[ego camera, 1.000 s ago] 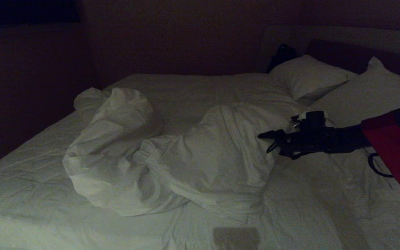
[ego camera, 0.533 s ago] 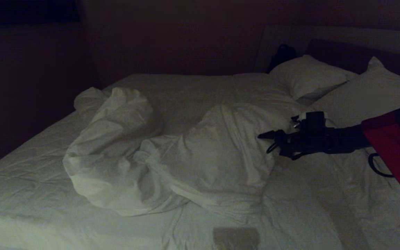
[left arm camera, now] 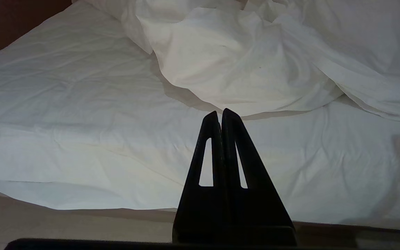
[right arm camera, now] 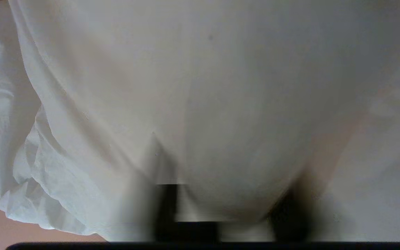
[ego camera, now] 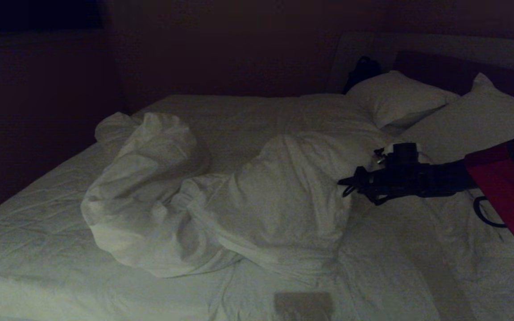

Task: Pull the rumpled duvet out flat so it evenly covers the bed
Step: Hold the folded corner of the quilt, then flatten the corners of the folded blanket

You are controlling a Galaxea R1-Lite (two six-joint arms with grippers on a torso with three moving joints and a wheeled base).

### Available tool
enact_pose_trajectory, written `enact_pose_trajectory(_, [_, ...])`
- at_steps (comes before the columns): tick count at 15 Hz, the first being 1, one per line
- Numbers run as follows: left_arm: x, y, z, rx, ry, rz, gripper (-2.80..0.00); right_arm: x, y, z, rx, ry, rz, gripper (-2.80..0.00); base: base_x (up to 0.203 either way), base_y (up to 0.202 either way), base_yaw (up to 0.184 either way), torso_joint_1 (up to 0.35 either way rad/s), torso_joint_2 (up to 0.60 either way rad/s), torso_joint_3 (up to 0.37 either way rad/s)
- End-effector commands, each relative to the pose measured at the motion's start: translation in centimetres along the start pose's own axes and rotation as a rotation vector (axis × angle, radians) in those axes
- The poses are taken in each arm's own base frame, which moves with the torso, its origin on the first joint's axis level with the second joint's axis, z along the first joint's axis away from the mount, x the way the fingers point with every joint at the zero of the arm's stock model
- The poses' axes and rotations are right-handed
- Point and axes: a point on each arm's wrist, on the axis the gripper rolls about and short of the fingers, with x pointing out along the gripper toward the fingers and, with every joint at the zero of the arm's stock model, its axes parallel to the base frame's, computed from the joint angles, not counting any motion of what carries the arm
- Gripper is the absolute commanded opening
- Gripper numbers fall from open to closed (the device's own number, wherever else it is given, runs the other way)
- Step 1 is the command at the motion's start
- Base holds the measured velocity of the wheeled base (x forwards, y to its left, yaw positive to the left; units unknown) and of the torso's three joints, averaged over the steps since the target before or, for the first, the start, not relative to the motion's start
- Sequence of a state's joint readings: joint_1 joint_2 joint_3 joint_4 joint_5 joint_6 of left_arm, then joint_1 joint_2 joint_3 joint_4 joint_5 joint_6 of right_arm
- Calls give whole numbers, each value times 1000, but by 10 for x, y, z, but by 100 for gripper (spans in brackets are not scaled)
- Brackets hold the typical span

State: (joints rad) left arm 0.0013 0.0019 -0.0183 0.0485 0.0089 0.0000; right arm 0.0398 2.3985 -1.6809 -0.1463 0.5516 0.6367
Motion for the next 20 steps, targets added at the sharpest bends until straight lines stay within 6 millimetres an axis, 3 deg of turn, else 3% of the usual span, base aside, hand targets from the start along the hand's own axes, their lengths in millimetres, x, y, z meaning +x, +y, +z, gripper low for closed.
enact_pose_trajectory(1, [0,0,0,0,0,1,-280,-1,1,1,1,0,5,-280,0,0,0,0,0,0])
enact_pose_trajectory(20, [0,0,0,0,0,1,-280,-2,3,1,1,-2,7,-280,0,0,0,0,0,0])
